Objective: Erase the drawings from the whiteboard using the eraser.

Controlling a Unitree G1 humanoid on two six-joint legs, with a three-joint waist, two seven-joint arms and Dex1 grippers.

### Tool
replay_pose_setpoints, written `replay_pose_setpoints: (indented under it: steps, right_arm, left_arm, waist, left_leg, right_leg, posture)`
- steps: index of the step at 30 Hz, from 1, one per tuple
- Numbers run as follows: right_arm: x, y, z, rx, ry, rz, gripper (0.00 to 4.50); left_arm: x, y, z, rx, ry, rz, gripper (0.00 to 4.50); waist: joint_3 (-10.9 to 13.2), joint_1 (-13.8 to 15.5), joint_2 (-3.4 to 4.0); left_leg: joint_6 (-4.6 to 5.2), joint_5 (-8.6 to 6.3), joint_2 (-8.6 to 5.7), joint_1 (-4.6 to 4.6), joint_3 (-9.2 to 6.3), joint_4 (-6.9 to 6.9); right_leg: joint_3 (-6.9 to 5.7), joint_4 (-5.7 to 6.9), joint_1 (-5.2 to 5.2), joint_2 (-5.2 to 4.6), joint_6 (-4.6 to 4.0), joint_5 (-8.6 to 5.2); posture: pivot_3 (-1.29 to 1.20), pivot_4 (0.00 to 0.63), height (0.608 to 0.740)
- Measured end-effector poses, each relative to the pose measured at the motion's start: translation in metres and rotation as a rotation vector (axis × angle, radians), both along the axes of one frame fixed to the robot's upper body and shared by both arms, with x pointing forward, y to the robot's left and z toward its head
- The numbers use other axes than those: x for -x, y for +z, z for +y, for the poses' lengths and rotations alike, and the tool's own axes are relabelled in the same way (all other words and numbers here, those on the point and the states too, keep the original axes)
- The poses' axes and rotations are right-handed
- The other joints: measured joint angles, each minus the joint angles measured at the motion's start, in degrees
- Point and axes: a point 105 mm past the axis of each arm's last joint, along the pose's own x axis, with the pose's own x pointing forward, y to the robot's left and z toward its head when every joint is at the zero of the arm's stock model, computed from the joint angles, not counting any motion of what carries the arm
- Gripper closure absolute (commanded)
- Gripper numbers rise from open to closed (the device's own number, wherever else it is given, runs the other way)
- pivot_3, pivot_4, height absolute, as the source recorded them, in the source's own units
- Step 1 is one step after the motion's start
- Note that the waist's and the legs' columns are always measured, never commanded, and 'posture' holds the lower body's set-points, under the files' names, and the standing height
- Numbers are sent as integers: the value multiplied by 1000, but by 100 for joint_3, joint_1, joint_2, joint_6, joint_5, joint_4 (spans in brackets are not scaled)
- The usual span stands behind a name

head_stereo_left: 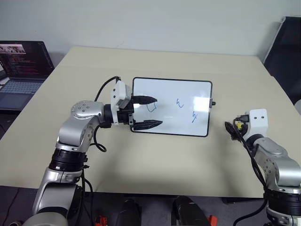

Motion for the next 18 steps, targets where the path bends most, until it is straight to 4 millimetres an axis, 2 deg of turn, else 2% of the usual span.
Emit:
replay_pose_setpoints:
  steps: [8,16,18]
  right_arm:
    - [0,-20,-23,-39,-144,68,34]
    - [-4,-18,-32,-102,-188,53,34]
    - [-5,-20,-34,-108,-192,60,418]
  left_arm:
    - [0,4,-13,-4,-64,-21,0]
    - [1,4,-18,-1,-78,-28,0]
    - [1,4,-17,-1,-78,-29,0]
  waist:
    - [2,-5,3]
    - [4,-7,6]
    - [4,-6,7]
  left_leg:
    - [0,0,0,0,-2,0]
    - [0,0,0,0,-4,0]
    - [1,0,0,0,-4,0]
  right_leg:
    - [-1,1,1,0,0,0]
    - [-3,2,1,1,0,1]
    - [-3,2,1,1,0,0]
  posture:
    - [0,150,740]
    - [0,150,740]
    - [0,150,740]
